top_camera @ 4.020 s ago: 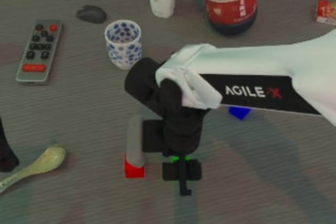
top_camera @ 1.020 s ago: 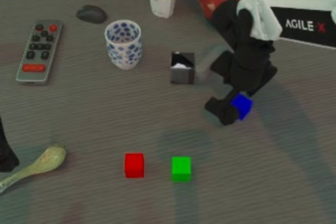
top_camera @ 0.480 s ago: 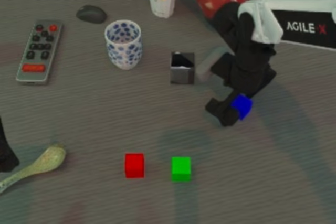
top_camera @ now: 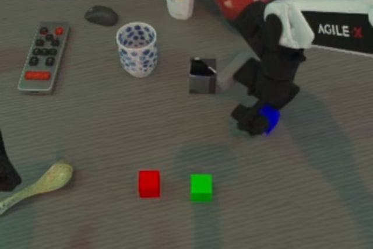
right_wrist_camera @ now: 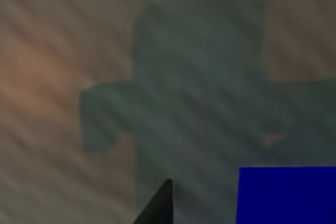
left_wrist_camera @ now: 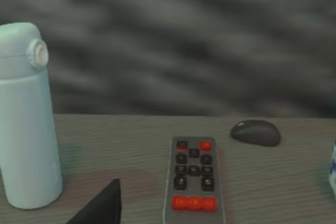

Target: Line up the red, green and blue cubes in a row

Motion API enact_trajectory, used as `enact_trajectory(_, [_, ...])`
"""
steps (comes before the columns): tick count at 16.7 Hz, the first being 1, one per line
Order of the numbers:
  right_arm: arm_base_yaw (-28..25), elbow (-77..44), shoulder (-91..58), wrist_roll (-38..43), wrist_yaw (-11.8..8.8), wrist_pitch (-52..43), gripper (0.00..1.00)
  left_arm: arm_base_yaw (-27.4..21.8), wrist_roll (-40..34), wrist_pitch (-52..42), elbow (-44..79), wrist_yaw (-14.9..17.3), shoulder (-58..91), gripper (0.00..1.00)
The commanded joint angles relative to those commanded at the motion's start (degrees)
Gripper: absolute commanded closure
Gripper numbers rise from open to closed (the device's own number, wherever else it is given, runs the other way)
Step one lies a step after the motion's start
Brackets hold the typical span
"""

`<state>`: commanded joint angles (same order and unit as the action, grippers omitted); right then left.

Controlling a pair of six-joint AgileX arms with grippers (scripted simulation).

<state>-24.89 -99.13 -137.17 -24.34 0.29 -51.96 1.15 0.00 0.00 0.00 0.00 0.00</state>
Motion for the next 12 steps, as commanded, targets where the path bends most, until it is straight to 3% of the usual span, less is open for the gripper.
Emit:
enact_trajectory(2, [0.00,0.00,0.00,0.00,0.00,0.00,0.98,0.00,0.00,0.00,0.00,0.00,0.00,0.00])
enact_trajectory(3, [0.00,0.00,0.00,0.00,0.00,0.00,1.00,0.00,0.00,0.00,0.00,0.00,0.00,0.00])
enact_trajectory(10, [0.00,0.00,0.00,0.00,0.00,0.00,1.00,0.00,0.00,0.00,0.00,0.00,0.00,0.00])
enact_trajectory(12, [-0.12,-0.61,2.43,0.65,-0.82,-1.23,1.00,0.00,0.00,0.00,0.00,0.00,0.00,0.00])
